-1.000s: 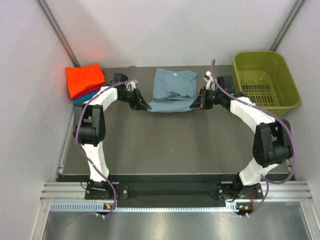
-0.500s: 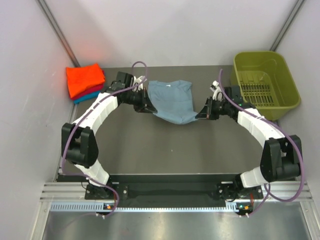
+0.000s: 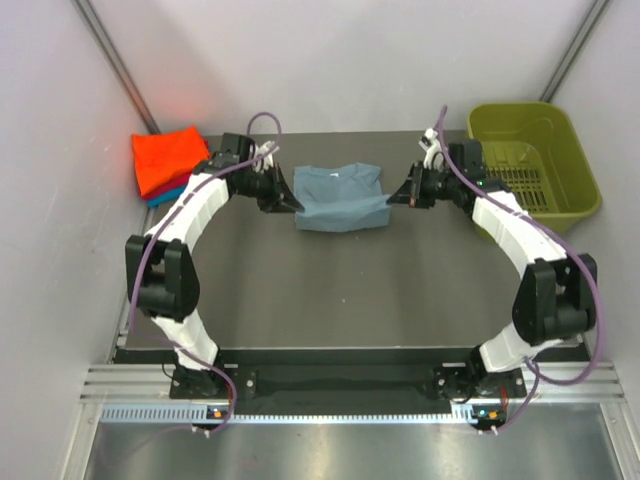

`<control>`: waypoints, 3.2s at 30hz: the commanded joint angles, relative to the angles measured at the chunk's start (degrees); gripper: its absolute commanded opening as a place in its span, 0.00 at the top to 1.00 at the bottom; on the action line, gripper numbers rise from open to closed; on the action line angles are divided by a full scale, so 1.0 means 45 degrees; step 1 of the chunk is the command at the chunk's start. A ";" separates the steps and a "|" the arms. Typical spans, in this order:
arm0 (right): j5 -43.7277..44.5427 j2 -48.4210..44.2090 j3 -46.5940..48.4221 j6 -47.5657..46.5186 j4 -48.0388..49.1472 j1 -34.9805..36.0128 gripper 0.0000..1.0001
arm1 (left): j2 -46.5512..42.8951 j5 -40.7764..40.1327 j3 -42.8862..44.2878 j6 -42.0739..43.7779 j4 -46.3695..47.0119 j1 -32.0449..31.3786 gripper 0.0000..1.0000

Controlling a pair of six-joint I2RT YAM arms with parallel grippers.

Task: Fold and stack the t-shirts
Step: Fold the tshirt, then neatly place the folded tshirt to the corner

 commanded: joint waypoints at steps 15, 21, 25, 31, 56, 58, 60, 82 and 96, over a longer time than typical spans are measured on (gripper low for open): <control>0.0581 0.6182 0.6687 -0.0109 0.1394 -0.0131 1.00 | 0.5341 -0.0525 0.6934 0.1038 0.1068 0.0872 1.00; 0.1030 0.7238 0.7976 0.0008 0.1862 -0.0170 1.00 | 0.7079 -0.1207 0.9122 0.1683 0.1166 0.0892 1.00; 0.1285 0.7804 0.8485 -0.0031 0.2038 -0.0170 1.00 | 0.8232 -0.1500 1.0333 0.1860 0.1613 0.0911 1.00; 0.1656 0.9073 0.9520 -0.0108 0.2233 -0.0190 1.00 | 0.9714 -0.2125 1.1641 0.1996 0.2337 0.0911 1.00; 0.1267 0.6689 0.6924 0.0438 0.2722 0.0395 0.28 | 0.5890 -0.3537 0.7545 0.1743 0.1420 0.0833 0.31; 0.1148 0.7023 0.7060 0.0496 0.2722 0.0630 0.28 | 0.5909 -0.3125 0.7016 0.1528 0.1342 0.1047 0.31; 0.1129 0.7452 0.7274 0.0555 0.2800 0.0825 0.29 | 0.6084 -0.2694 0.6821 0.1295 0.1322 0.1320 0.30; 0.1265 0.9563 0.6456 0.0399 0.2527 0.1275 0.30 | 0.9619 0.0490 0.7190 0.0180 0.2278 0.1986 0.33; 0.1461 0.9934 0.6299 0.0399 0.2546 0.1666 0.30 | 1.1143 0.1174 0.7913 -0.0738 0.3235 0.1029 0.48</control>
